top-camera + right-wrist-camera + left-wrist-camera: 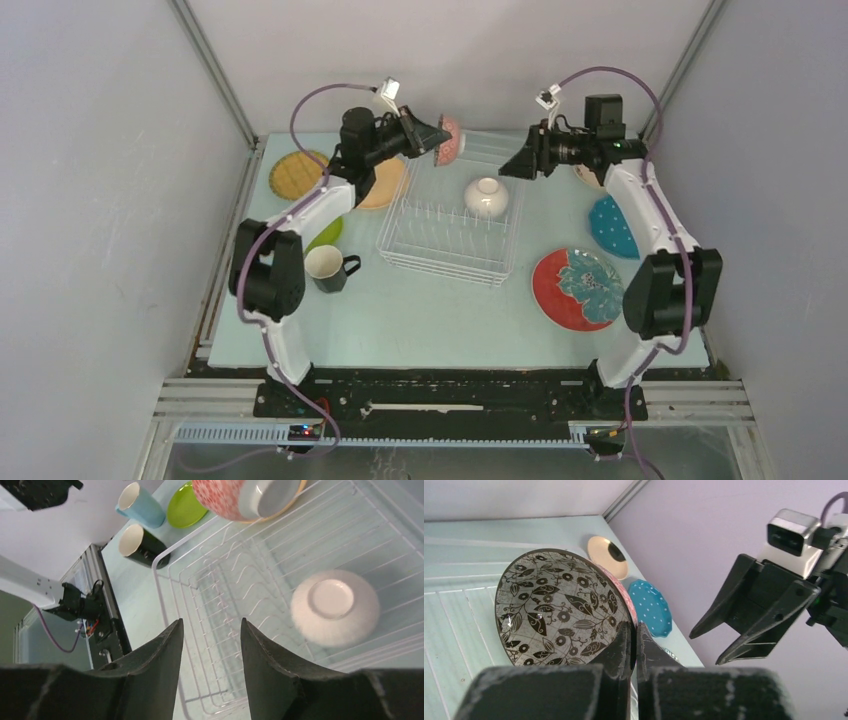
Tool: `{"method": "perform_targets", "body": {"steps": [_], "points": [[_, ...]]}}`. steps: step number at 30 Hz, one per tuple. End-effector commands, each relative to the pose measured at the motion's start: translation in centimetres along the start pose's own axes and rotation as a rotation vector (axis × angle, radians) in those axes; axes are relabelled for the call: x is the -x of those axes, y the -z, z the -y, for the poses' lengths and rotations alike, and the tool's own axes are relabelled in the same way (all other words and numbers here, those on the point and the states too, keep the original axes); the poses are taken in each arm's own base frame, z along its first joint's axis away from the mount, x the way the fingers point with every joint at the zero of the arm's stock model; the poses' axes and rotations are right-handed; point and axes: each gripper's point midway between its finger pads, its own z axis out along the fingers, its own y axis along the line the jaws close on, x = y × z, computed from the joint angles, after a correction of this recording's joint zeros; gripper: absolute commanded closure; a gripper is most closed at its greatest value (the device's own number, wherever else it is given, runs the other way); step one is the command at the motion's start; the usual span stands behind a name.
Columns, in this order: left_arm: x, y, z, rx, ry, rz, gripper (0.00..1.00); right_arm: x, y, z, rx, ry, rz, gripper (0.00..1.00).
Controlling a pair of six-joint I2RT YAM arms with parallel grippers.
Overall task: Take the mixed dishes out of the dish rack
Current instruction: Pick up the bowl from the dish rack, then place the bowl at the center of the board.
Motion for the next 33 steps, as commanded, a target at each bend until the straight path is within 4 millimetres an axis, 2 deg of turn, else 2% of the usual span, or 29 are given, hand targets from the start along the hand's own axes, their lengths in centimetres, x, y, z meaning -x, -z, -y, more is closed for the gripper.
{"method": "perform_targets", "body": {"steps": [1, 9, 13, 14, 18, 22, 25, 30, 33], "points": [[2.4, 4.1, 7.0, -0.104, -0.199, 0.103, 1.00, -0.9, 2.9, -4.6, 0.027, 0.153, -0.003, 0.46], [-2.3, 10.6, 10.8, -0.023, -0.392, 0.066, 1.00, -5.1, 5.9, -8.5, 0.035, 0.295, -0.020, 0.43], [-5.0, 14.4, 12.4, 0.029, -0.478, 0.052, 1.00, -7.1, 6.5, -9.2, 0.045, 0.345, 0.013, 0.29], [-6.1, 15.2, 13.0, 0.030, -0.490, 0.039, 1.00, -7.3, 6.9, -9.6, 0.045, 0.372, 0.031, 0.26], [-10.8, 18.0, 13.2, 0.053, -0.532, -0.018, 1.00, -8.9, 7.4, -10.7, 0.085, 0.435, 0.077, 0.14], [-16.2, 20.7, 10.9, 0.134, -0.589, -0.124, 1.00, -9.8, 7.6, -10.6, 0.092, 0.454, 0.093, 0.11], [-19.3, 22.3, 8.8, 0.209, -0.648, -0.175, 1.00, -9.9, 7.7, -10.4, 0.081, 0.456, 0.092, 0.11], [-23.7, 24.0, 5.3, 0.329, -0.747, -0.267, 1.00, -10.2, 7.6, -10.1, 0.076, 0.457, 0.092, 0.10], [-25.3, 24.7, 3.6, 0.415, -0.805, -0.325, 1.00, -10.2, 7.7, -10.0, 0.072, 0.456, 0.094, 0.10]]}}
